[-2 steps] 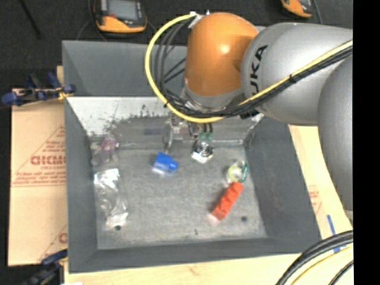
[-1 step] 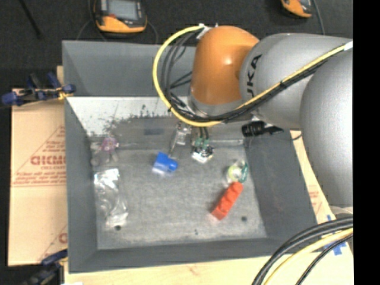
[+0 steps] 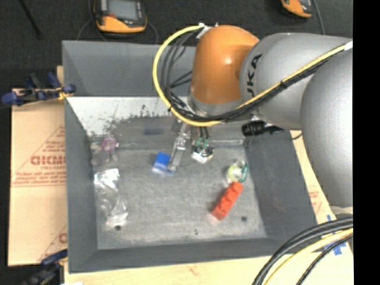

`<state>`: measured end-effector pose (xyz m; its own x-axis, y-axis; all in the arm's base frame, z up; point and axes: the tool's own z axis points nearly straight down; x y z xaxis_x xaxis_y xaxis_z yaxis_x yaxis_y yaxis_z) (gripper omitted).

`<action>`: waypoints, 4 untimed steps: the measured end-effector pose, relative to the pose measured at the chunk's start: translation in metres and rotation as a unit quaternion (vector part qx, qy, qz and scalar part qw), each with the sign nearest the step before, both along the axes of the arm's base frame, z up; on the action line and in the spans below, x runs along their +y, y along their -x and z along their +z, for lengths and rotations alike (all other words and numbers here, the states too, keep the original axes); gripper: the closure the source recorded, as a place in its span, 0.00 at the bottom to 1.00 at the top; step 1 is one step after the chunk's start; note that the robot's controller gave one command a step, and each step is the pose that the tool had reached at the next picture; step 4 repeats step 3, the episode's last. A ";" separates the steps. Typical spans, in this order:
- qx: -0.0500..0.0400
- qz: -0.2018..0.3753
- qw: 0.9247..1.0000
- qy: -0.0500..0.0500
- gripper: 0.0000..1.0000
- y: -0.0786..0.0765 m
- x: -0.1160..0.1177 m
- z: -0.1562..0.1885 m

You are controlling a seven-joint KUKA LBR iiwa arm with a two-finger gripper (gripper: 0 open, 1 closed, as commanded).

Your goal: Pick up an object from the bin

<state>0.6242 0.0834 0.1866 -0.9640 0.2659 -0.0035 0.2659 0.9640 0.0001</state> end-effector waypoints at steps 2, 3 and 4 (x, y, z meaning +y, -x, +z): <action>-0.001 -0.026 1.000 0.000 1.00 -0.015 -0.009 -0.116; -0.005 -0.029 1.000 -0.001 1.00 -0.025 -0.006 0.041; -0.005 -0.029 1.000 -0.001 1.00 -0.025 -0.006 0.041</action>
Offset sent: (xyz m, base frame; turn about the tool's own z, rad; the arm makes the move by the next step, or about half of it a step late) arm 0.0133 -0.0084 -0.1166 0.0554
